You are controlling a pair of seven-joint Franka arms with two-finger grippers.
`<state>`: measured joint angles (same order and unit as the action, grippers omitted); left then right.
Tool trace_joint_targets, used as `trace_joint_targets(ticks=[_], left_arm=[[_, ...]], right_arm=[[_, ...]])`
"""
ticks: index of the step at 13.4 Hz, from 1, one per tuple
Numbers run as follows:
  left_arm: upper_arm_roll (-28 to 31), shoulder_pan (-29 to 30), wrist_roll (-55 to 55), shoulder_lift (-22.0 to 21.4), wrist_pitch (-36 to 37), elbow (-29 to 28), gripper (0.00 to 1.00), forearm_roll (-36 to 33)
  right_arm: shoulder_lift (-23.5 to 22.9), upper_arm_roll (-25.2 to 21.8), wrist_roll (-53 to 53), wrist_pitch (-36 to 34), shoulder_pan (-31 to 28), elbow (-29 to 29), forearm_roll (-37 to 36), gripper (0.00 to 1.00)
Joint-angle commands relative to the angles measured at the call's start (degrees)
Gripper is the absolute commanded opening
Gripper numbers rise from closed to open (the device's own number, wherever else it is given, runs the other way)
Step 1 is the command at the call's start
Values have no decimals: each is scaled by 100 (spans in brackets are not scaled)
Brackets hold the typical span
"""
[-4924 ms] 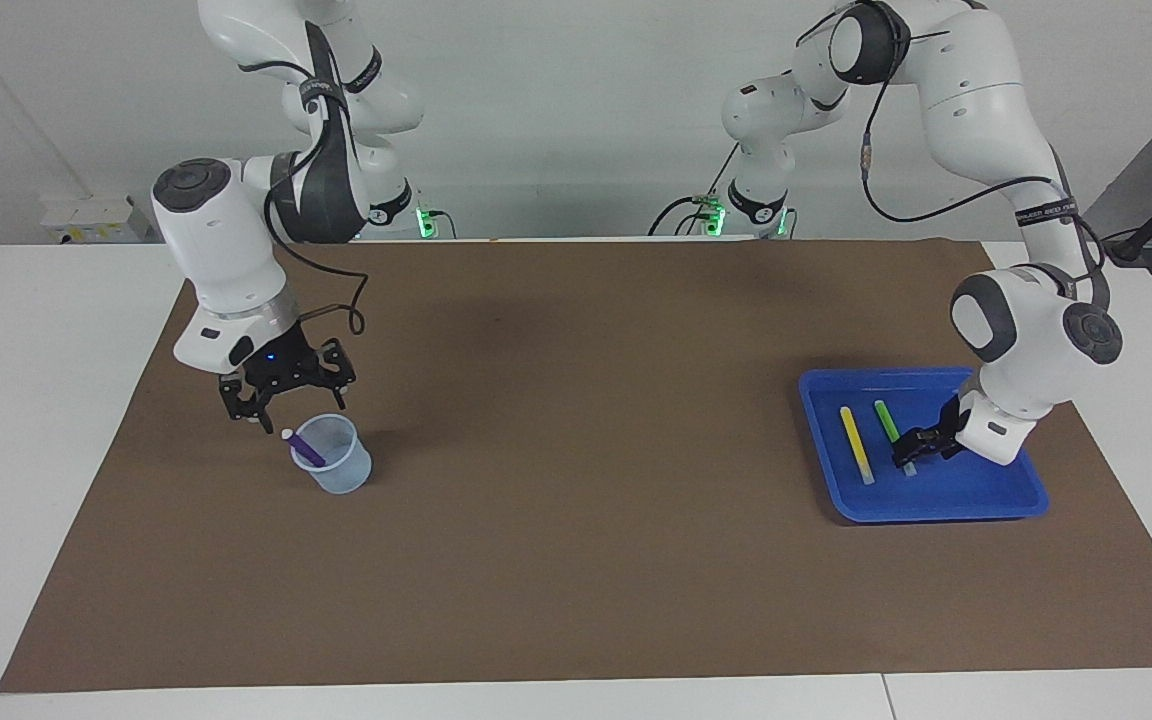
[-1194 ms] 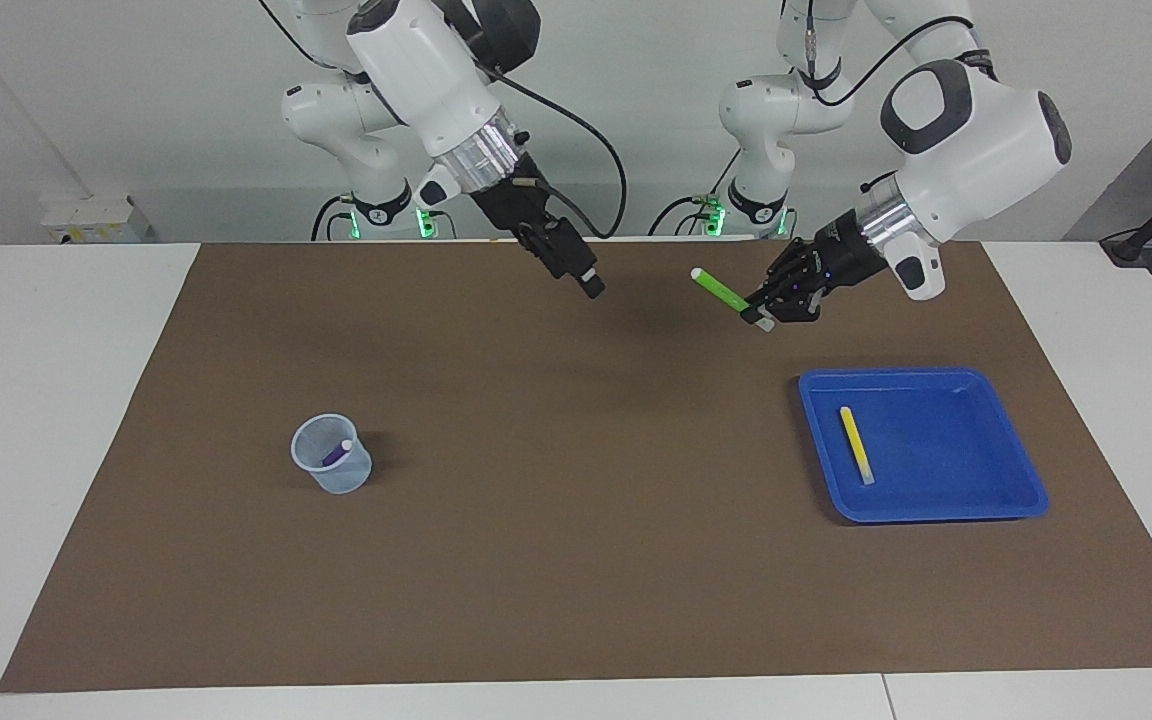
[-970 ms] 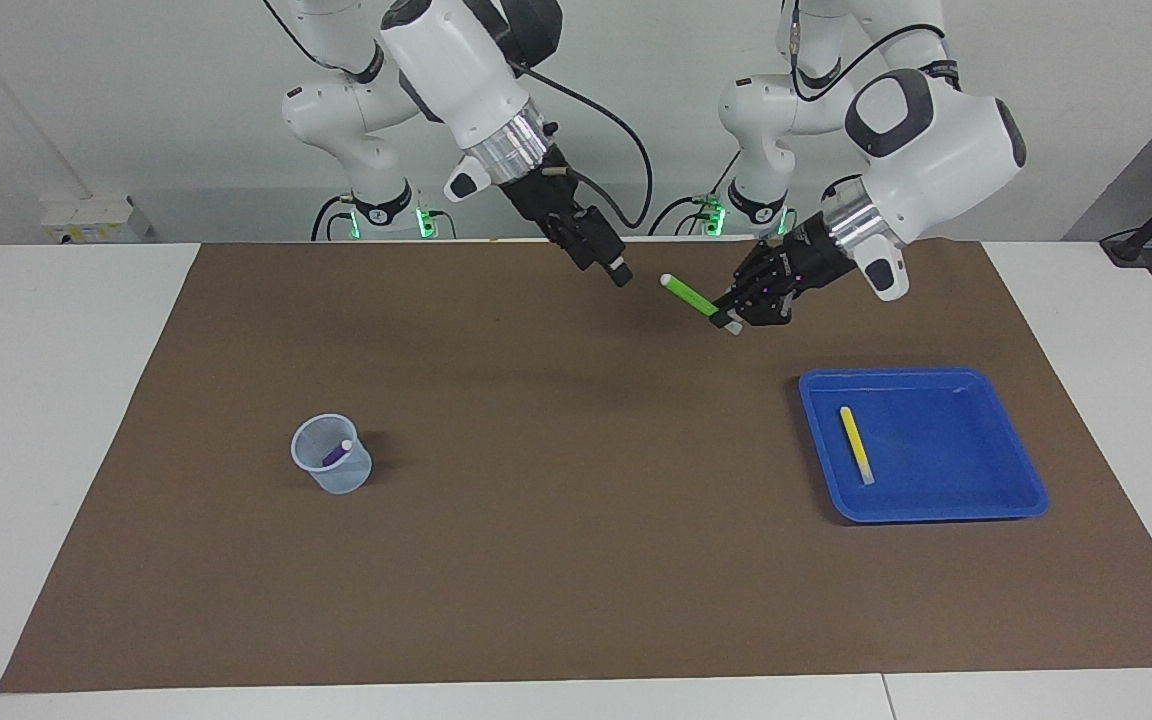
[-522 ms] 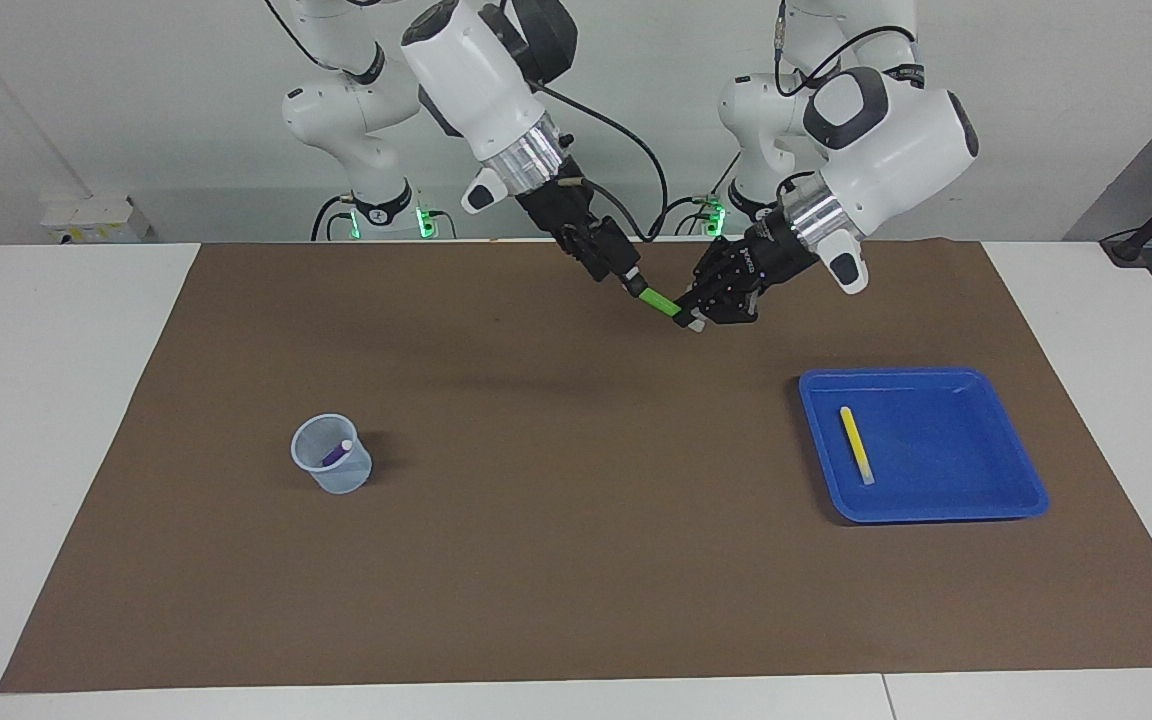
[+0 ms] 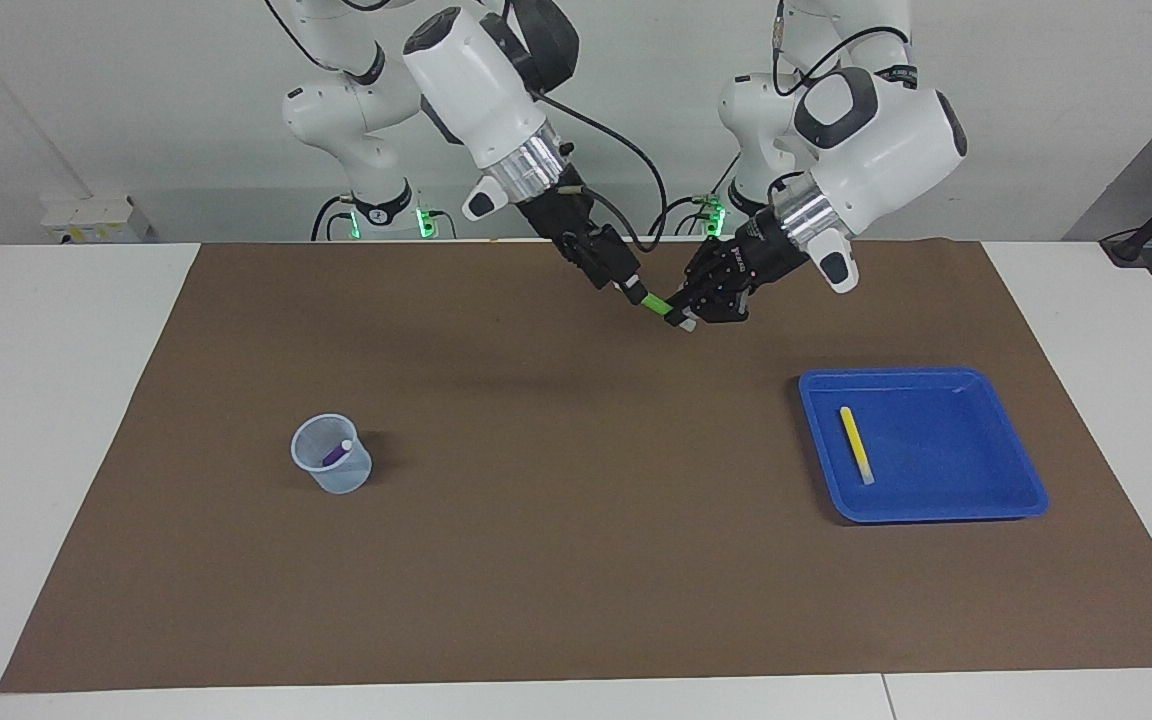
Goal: Transfer and insert pens with both arms
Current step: 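Close the right gripper on the green pen and open the left gripper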
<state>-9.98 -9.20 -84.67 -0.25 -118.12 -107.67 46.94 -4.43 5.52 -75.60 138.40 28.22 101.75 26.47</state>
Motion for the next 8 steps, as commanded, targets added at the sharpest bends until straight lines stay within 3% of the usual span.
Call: trace_joint_targets(ticks=[1, 5, 8], left_arm=[[75, -100, -58, -186, -149, -228, 0, 122], [75, -100, -58, -186, -158, -228, 0, 113], [75, -100, -58, -186, -150, -228, 0, 122]], right_arm=[[-5, -7, -86, 109, 34, -15, 148, 69], [-31, -7, -209, 91, 34, -94, 157, 56], [-40, -7, -174, 82, -1, -94, 157, 28]])
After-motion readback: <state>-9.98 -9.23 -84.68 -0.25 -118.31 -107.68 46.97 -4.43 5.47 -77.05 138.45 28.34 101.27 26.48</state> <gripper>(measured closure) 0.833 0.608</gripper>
